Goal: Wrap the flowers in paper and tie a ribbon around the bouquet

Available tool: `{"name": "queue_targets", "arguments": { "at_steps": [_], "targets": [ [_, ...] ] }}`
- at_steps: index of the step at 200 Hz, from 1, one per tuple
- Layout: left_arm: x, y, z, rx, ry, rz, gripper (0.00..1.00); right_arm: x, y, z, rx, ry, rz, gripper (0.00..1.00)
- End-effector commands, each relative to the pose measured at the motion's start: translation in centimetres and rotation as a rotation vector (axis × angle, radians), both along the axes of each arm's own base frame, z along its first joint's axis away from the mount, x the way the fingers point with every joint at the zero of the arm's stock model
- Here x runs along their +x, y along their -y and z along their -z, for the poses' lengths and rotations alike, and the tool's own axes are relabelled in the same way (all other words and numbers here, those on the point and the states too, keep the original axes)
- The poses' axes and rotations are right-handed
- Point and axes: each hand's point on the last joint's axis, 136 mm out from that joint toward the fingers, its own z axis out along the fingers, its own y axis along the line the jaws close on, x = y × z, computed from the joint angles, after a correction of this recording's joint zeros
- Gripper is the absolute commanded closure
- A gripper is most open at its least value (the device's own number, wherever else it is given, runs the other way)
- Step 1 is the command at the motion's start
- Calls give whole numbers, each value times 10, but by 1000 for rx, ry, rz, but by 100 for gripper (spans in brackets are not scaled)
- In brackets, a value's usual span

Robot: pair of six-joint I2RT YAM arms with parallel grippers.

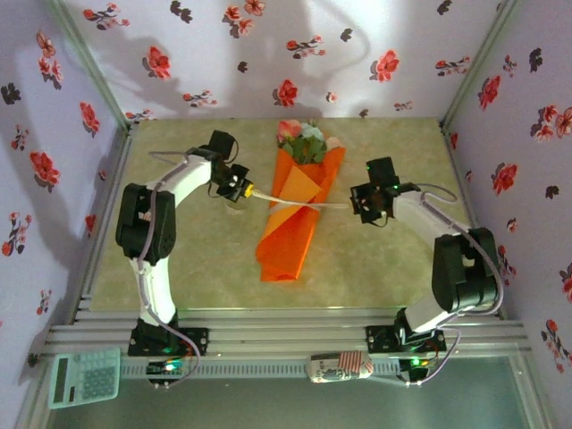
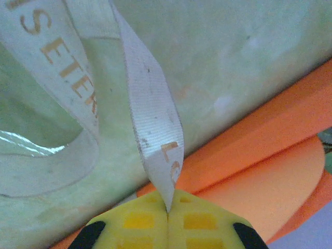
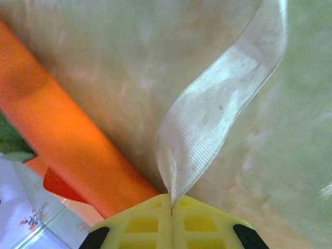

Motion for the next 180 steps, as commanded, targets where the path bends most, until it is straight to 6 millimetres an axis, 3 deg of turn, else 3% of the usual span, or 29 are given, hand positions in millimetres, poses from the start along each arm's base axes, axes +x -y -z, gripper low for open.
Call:
{"name": "queue_targets", "arguments": {
  "at_steps": [1,52,103,180],
  "targets": [
    [4,-19,-21,19,60,-2,100,-12,32,11,-60,-26,37,100],
    [11,-65,-21,0,111,-134,100,-7,85,25,-80,-40,156,100],
    [13,-89,-15,-63,137,-253,100,-10,127,36,-74,-65,280,100],
    [19,-139,-23,-114,183,-418,100,-5,162,39,-50,-58,384,100]
  ]
}}
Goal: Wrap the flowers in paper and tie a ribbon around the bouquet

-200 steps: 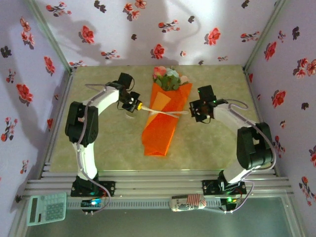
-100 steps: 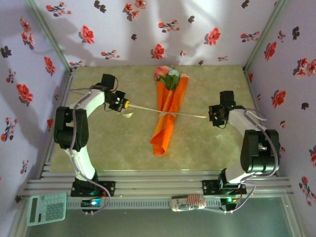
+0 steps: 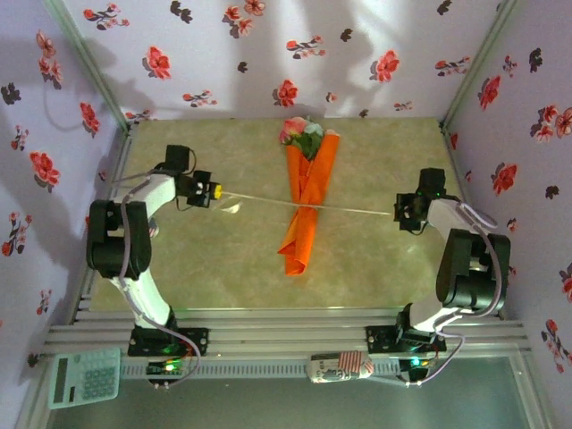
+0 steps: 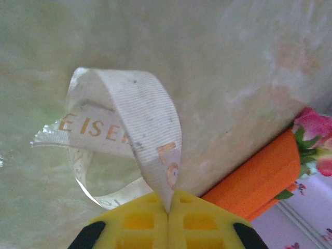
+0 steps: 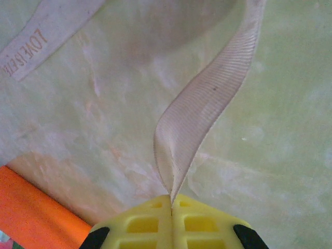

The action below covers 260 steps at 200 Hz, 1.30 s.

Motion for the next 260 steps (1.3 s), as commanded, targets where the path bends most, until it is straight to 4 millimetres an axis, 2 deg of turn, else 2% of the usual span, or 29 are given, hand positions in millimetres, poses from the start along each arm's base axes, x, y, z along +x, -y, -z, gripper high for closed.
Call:
{"name": "queue_targets", "arguments": {
  "at_steps": [1,39,99,112,128,144,157,174,190,207,212,220,229,239,260],
  "targets": [
    [16,-43,-21,23,84,-141,100,1,34,8,-77,-8,91,100],
    [12,-58,-23,11,84,-172,100,6,46,9,-64,5,138,100],
    [4,-68,-15,-7,70,-209,100,9,56,10,-55,9,173,100],
    [7,-58,-16,-25,69,-179,100,11,50,11,-45,8,158,100],
    [10,-36,-16,-57,61,-121,100,12,37,10,-42,0,124,100],
    [-2,-14,-8,-66,-15,-74,100,8,22,11,-30,-19,104,100],
    [-18,-9,-2,-29,-84,-71,77,1,13,14,-19,-47,104,100],
    [-31,-4,-2,13,-121,-75,64,-6,4,19,11,-91,94,100],
    [-43,-1,-7,57,-161,-82,51,-16,1,20,16,-151,82,75],
    [-54,-3,-19,105,-166,-119,45,-21,4,9,-29,-152,74,59],
    [-56,-3,-23,115,-164,-131,40,-22,4,4,-43,-146,69,56],
    [-56,0,-29,114,-147,-135,38,-22,3,-3,-58,-131,63,52],
    [-54,15,-33,97,-134,-113,33,-21,-4,-9,-60,-114,47,48],
    [-53,42,-31,44,-142,-64,33,-19,-17,-14,-45,-99,26,44],
    [-54,104,-9,-100,-180,-28,32,-4,-74,-12,70,-40,-27,38]
  ]
}}
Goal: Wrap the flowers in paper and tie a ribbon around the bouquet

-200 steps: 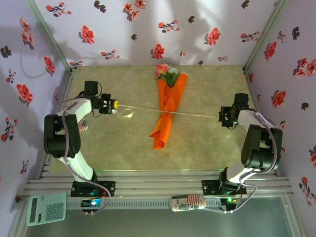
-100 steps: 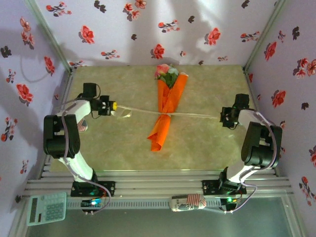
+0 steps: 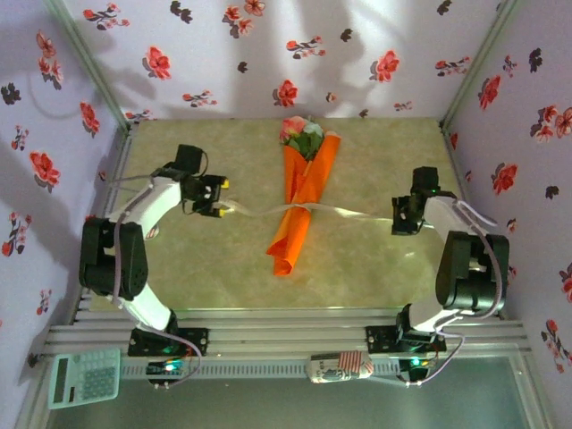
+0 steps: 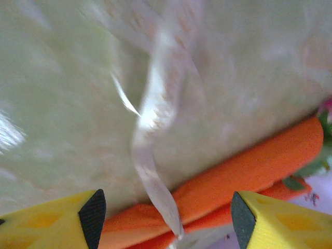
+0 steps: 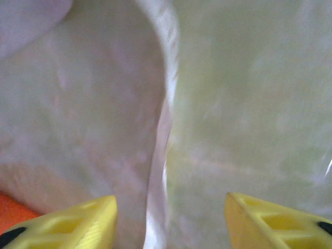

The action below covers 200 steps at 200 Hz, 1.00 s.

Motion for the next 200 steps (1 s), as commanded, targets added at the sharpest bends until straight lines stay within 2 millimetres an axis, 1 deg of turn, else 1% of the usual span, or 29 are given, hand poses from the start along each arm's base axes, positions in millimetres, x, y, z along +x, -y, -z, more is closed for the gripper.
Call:
{"name": "queue_targets", "arguments": {
  "at_steps": [1,8,9,11,15,31,39,48,67,84,97,109,112,117,126,139,145,157,176,184,200],
  "targets": [
    [-5,60,21,-132,-67,3,32,11,-50,-6,96,48,-30,38],
    [-5,74,28,-153,-75,1,32,18,-72,-5,151,68,-36,37],
    [-5,77,27,-158,-70,2,32,19,-76,-5,158,70,-38,37],
    [-5,79,31,-157,-80,2,32,20,-82,-4,171,75,-42,37],
    [-5,88,31,-169,-77,7,32,24,-93,-5,195,87,-45,37],
    [0,106,43,-183,-101,3,32,34,-129,-4,258,106,-43,35],
    [1,109,50,-181,-112,-14,31,38,-141,-2,281,111,-37,35],
    [8,113,52,-190,-100,-28,32,43,-152,2,307,118,-31,34],
    [12,117,61,-168,-122,-10,31,49,-167,11,340,113,-21,34],
    [9,115,76,-149,-153,-18,33,55,-172,16,339,117,-13,34],
    [7,113,87,-147,-165,-33,39,58,-178,22,353,104,-11,34],
    [10,112,94,-143,-158,-46,45,61,-183,30,368,96,1,38],
    [11,113,94,-144,-154,-45,48,61,-183,31,368,97,4,40],
    [12,113,95,-144,-151,-47,52,63,-185,33,368,100,8,44],
    [17,112,97,-146,-137,-52,64,67,-187,36,373,109,13,56],
    [21,111,96,-150,-115,-60,90,72,-189,40,381,123,22,80],
    [24,109,94,-152,-97,-63,100,73,-186,39,370,136,31,88],
    [30,104,89,-151,-63,-67,100,73,-177,34,330,167,41,100],
    [42,93,76,-160,10,-68,100,75,-162,20,261,210,10,100],
    [46,89,66,-162,43,-65,100,73,-155,15,223,216,-2,100],
    [51,79,54,-156,91,-58,100,67,-140,9,163,228,-6,100]
  ]
}}
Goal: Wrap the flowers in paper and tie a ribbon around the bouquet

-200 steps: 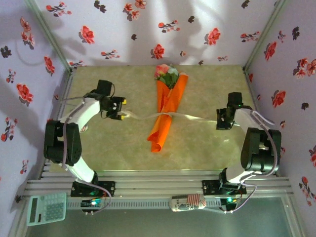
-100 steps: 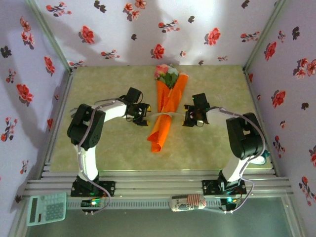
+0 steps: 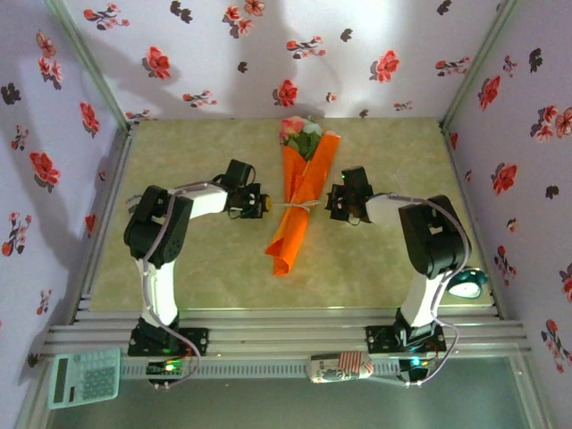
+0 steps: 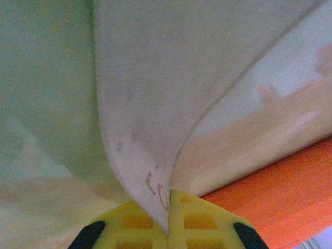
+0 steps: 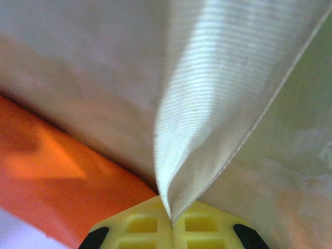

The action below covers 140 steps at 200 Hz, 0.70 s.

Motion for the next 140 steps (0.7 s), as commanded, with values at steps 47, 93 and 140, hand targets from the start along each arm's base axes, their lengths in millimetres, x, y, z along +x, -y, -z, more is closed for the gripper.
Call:
{"name": "queue_targets", "arguments": {
  "at_steps": [47,93,140],
  "targets": [
    [21,-48,-34,-17,190,-92,100,-13,72,-9,-134,63,116,100],
    [15,-64,-30,-22,183,-130,100,-22,103,-3,-132,32,176,100],
    [13,-73,-33,-20,187,-144,100,-27,128,0,-138,19,229,100]
  ]
}}
